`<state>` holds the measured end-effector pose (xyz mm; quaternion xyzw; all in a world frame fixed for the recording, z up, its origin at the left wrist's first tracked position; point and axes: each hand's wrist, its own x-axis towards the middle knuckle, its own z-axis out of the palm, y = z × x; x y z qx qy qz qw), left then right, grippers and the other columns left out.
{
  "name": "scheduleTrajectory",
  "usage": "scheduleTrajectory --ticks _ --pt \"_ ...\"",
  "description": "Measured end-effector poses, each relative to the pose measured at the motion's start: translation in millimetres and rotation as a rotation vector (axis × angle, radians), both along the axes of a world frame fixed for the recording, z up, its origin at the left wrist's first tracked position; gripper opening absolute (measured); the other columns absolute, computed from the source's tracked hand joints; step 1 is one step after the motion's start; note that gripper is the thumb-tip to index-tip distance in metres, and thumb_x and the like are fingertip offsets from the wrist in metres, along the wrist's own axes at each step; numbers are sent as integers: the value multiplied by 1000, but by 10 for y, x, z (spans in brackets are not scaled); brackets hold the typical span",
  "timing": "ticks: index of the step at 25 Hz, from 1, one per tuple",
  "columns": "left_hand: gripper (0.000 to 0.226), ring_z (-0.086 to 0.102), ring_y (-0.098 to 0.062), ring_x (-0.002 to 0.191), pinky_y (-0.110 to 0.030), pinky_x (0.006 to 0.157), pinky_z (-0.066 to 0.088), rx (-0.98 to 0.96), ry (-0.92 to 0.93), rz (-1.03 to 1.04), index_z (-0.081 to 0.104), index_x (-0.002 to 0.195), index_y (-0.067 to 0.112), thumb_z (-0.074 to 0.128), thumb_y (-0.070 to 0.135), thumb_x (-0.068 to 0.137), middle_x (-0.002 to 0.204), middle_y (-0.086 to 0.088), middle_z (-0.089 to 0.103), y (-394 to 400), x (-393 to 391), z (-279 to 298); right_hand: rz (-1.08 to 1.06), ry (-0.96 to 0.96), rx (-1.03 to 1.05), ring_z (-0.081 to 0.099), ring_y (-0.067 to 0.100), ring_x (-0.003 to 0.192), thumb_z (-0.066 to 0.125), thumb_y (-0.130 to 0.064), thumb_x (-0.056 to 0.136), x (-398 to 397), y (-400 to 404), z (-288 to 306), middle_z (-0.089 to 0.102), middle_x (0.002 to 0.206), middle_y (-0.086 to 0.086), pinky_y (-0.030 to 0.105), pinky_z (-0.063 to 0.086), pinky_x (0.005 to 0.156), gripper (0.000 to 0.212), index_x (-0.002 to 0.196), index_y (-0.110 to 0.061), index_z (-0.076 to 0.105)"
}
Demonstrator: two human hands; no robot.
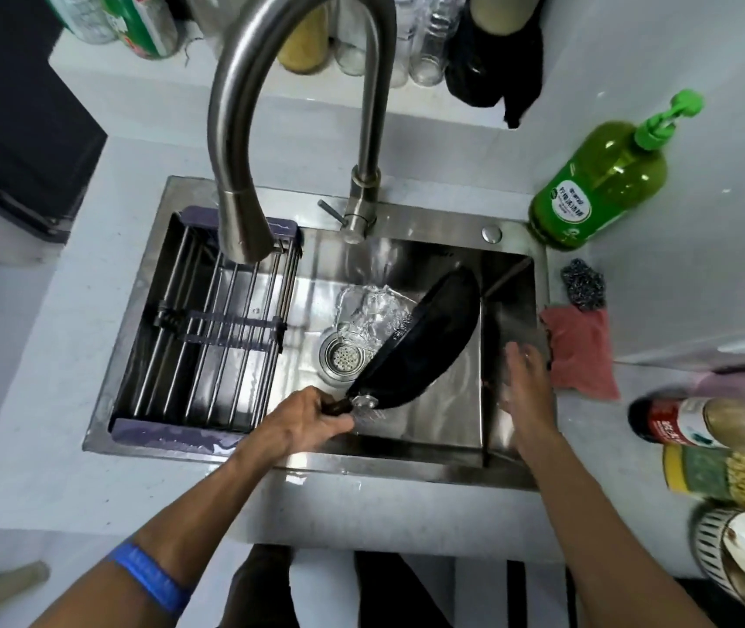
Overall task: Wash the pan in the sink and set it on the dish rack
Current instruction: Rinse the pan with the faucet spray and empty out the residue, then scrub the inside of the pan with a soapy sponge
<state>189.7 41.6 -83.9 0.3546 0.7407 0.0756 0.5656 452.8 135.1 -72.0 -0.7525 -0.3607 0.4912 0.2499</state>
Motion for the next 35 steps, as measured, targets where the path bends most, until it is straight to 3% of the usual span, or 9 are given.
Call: scheduleTrajectory --ticks 3,6,8,11,13,16,21,27,35 --pt "31 56 2 52 -8 50 41 39 -82 -78 53 66 17 63 -3 87 42 16 53 30 58 239 -21 44 73 52 17 120 43 -57 99 -74 195 274 54 137 -9 44 44 104 38 134 -42 46" --pt "27 66 -33 84 -31 73 56 142 38 -259 63 70 23 72 48 68 71 -3 66 14 -10 129 54 -4 162 47 15 129 43 -47 104 -84 395 511 51 136 -5 21 35 100 46 144 -25 47" --pt "39 66 -35 90 -38 79 55 159 79 -294 66 77 31 67 65 57 87 -12 70 11 -12 154 87 -124 173 45 9 116 51 -37 103 -78 481 758 48 121 -5 4 30 75 47 145 -16 47" --pt "35 69 -23 82 -30 70 54 283 455 -439 63 97 31 62 52 70 88 0 73 27 154 588 108 -291 156 49 12 114 59 -19 82 258 563 679 48 123 -8 10 37 87 62 143 -24 47" --pt "37 69 -24 84 -34 72 55 347 576 -449 60 107 28 62 48 75 92 -2 73 10 245 746 151 -367 116 57 23 117 49 -23 68 400 513 693 57 129 -1 33 47 98 68 135 -35 49" --pt "36 69 -26 86 -35 69 51 444 704 -452 57 114 30 62 43 80 92 -4 72 142 355 935 75 -433 226 57 30 111 51 -4 84 465 653 899 59 129 11 33 41 88 52 135 -16 51" --pt "33 68 -29 84 -36 66 50 572 764 -472 59 104 27 67 43 77 91 -5 72 646 492 1383 169 -649 621 48 40 125 51 -9 90 478 1774 1521 51 143 15 43 39 102 50 140 -8 50" --pt "32 66 -30 91 -35 70 46 581 860 -480 58 104 25 65 44 79 97 -6 70 1026 600 1716 423 -547 350 50 33 130 48 -23 101 653 3078 1677 55 142 18 35 36 106 38 133 -4 57" --pt "35 67 -26 91 -33 70 47 595 918 -464 58 107 29 67 47 78 98 -3 70 1128 617 1959 557 -617 303 51 38 126 26 -34 107 655 3149 1418 50 140 25 40 38 102 46 134 -1 44"
